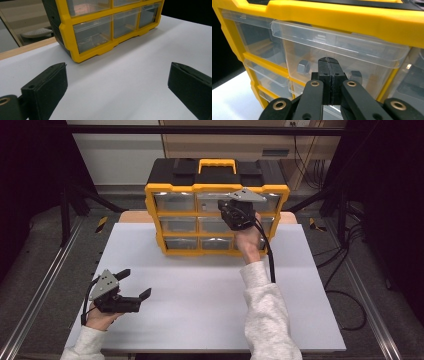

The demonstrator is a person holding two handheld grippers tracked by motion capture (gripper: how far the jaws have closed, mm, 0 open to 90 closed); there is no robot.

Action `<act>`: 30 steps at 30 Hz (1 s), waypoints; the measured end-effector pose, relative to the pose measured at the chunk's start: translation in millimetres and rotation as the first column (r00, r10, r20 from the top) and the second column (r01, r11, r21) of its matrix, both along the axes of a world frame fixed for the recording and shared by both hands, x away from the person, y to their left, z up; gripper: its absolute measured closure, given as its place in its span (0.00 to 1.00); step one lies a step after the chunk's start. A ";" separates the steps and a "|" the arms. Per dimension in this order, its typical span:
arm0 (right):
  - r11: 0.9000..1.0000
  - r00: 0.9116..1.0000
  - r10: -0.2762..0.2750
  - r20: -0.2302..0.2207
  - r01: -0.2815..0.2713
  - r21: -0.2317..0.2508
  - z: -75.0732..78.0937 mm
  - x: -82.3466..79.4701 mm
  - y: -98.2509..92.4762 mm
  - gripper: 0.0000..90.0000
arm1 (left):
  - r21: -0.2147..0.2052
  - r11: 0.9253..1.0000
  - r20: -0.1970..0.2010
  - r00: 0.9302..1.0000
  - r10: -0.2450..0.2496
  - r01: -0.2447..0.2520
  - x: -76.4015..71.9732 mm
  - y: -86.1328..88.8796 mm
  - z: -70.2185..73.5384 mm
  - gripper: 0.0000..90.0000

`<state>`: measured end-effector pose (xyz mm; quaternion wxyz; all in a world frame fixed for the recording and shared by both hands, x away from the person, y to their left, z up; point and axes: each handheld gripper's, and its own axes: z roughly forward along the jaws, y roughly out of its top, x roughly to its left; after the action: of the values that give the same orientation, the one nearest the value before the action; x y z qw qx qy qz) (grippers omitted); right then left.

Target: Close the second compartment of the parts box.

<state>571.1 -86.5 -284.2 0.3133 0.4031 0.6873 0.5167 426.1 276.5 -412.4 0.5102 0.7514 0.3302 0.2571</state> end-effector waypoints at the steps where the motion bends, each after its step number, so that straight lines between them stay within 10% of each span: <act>1: 1.000 1.000 -0.002 -0.003 0.002 0.003 -0.1 0.3 0.5 1.00 | 0.000 1.000 0.000 1.000 0.000 0.000 0.0 0.1 0.1 0.02; 20: 1.000 1.000 0.003 -0.006 -0.003 0.004 -1.3 1.8 1.9 0.95 | 0.000 1.000 0.000 1.000 -0.001 0.001 -0.2 -0.3 0.1 0.02; 30: 0.997 0.997 0.071 -0.006 -0.070 0.034 -9.1 -24.5 -7.6 0.65 | -0.003 1.000 0.002 1.000 0.002 -0.002 -0.9 -0.5 0.7 0.02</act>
<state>546.6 -94.1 -293.4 0.2858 0.3856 0.6934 0.5375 425.3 276.0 -411.7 0.5113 0.7501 0.3305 0.2581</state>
